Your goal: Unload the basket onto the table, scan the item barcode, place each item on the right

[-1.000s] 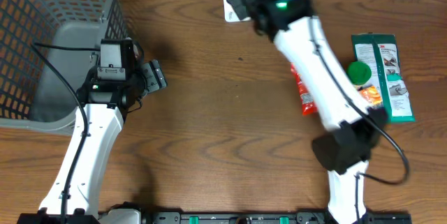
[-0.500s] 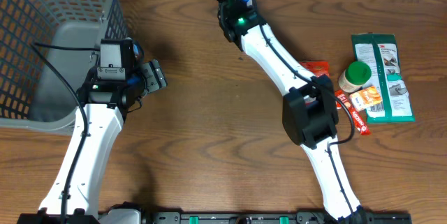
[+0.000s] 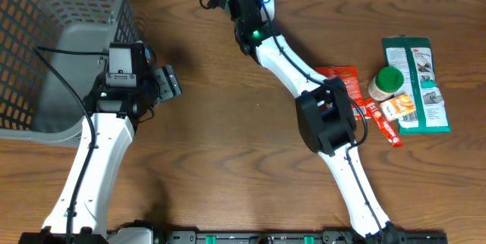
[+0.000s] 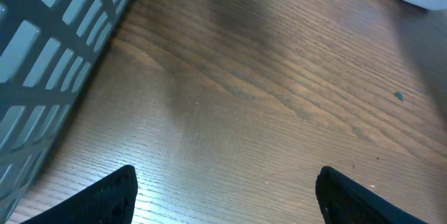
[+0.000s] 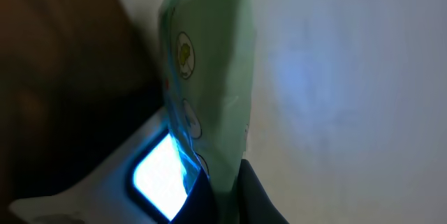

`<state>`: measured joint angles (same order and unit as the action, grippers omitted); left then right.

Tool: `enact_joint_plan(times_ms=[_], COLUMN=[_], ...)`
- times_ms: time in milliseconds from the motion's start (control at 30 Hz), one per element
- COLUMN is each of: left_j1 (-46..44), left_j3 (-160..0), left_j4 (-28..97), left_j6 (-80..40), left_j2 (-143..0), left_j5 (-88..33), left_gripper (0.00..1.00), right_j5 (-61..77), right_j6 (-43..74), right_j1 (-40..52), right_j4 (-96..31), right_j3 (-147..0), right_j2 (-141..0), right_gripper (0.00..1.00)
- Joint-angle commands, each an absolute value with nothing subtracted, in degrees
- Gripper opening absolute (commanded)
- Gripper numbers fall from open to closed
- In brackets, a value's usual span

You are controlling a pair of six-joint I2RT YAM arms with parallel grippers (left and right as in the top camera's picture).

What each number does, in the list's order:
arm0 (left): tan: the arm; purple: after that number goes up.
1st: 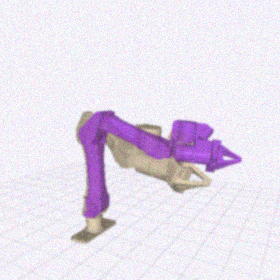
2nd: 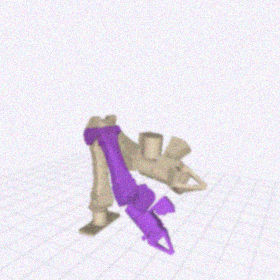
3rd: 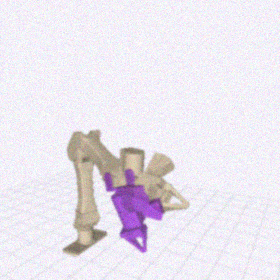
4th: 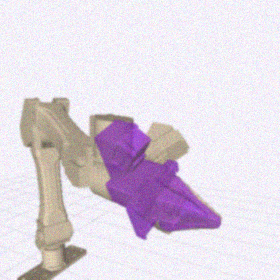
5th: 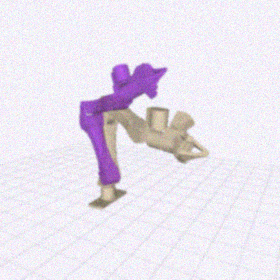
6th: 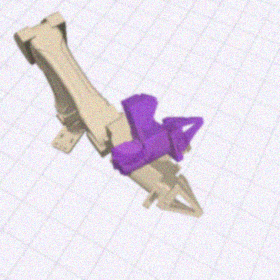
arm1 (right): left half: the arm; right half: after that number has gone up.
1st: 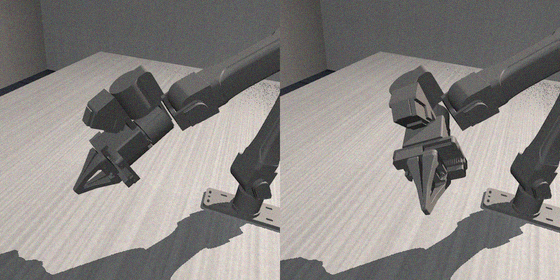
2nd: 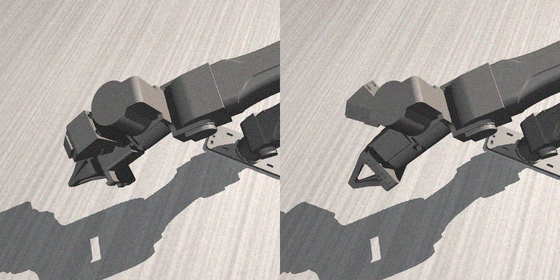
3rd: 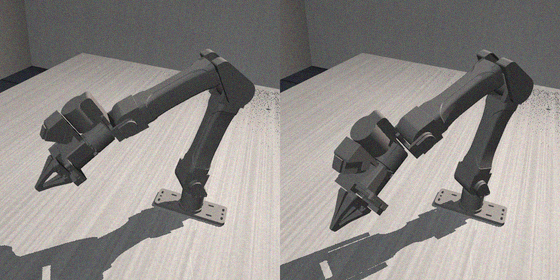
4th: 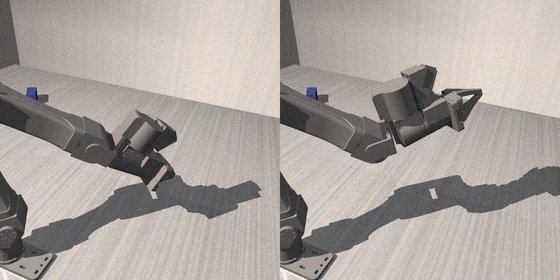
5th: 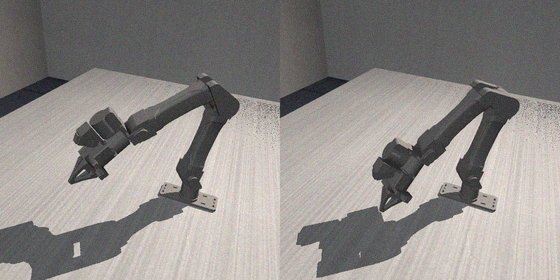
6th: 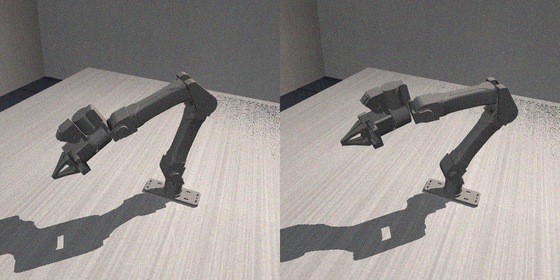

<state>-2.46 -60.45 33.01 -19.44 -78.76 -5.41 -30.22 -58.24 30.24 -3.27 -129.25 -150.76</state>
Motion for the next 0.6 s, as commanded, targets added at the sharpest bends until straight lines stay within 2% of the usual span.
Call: enact_joint_plan(times_ms=[0,300,433,567], left_j1=[-2.31,-2.31,-2.31,-2.31], left_j3=[-60.23,-60.23,-60.23,-60.23], left_j4=[32.97,32.97,32.97,32.97], left_j6=[-18.9,-18.9,-18.9,-18.9], left_j2=[-78.54,-78.54,-78.54,-78.54], left_j5=[-4.64,-4.64,-4.64,-4.64], left_gripper=[0.82,0.82,0.82,0.82], right_j5=[-31.05,-31.05,-30.98,-29.45], right_j6=[-55.64,-42.76,-29.54,-15.09], right_j1=[30.41,30.46,30.48,29.67], right_j4=[-4.08,-7.94,-22.46,-44.38], right_j3=[-129.95,-129.99,-129.99,-129.99], right_j2=[-151.76,-145.18,-135.26,-124.29], right_gripper=[0.01,0.01,0.01,0.01])
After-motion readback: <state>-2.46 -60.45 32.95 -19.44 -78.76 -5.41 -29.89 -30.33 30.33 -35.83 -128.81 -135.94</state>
